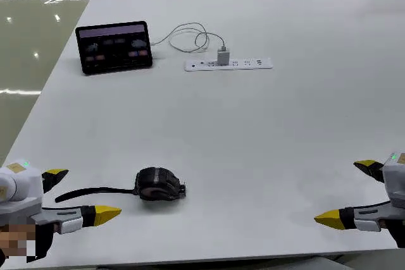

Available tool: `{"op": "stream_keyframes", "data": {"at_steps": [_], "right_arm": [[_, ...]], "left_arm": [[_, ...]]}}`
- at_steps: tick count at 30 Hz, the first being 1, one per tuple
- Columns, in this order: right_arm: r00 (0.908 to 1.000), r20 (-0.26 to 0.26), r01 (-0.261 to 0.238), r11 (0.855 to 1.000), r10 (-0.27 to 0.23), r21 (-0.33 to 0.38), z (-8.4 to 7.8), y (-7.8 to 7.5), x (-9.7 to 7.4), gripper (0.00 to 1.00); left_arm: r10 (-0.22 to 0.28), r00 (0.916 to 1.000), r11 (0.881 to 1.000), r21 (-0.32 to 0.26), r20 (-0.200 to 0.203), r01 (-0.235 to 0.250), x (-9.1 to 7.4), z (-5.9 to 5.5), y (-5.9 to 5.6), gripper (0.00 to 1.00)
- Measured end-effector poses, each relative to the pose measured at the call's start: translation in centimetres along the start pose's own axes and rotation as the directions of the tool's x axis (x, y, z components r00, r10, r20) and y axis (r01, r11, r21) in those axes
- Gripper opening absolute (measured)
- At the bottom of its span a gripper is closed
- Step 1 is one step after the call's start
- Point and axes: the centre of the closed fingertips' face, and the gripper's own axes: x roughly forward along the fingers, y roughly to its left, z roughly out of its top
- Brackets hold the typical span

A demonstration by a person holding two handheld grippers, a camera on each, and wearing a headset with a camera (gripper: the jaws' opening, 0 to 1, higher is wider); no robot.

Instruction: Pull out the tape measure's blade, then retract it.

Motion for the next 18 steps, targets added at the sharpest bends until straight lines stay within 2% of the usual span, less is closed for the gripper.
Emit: {"op": "stream_keyframes", "data": {"at_steps": [2,3,5,8,11,13,18], "right_arm": [[0.9999,0.008,-0.006,1.000,0.006,-0.013,0.4,0.1,0.4,1.00],[0.9999,0.004,-0.015,1.000,0.015,-0.014,0.6,0.2,0.7,1.00],[0.9997,0.008,-0.022,0.999,0.022,-0.025,1.1,0.4,1.1,1.00],[0.9991,0.007,-0.041,0.998,0.042,-0.045,2.0,0.9,2.0,1.00],[0.9981,0.008,-0.060,0.996,0.060,-0.061,2.7,1.2,2.8,1.00],[0.9974,0.011,-0.070,0.995,0.071,-0.073,3.2,1.5,3.3,1.00],[0.9957,0.007,-0.092,0.990,0.093,-0.103,4.1,1.9,4.2,1.00]], "left_arm": [[-0.021,0.9995,1.000,0.011,-0.025,0.021,0.3,-0.2,-0.3,1.00],[-0.036,0.9990,0.999,0.036,-0.025,0.037,0.6,-0.1,-0.6,1.00],[-0.036,0.9991,0.997,0.068,-0.021,0.038,1.0,0.3,-0.6,1.00],[-0.077,0.9970,0.994,0.081,-0.012,0.077,1.7,1.0,-1.3,1.00],[-0.104,0.9941,0.986,0.124,-0.030,0.107,2.3,1.2,-1.6,1.00],[-0.106,0.9937,0.983,0.147,-0.038,0.110,2.8,1.4,-1.6,1.00],[-0.136,0.9903,0.971,0.196,-0.031,0.139,3.6,2.5,-1.9,1.00]]}}
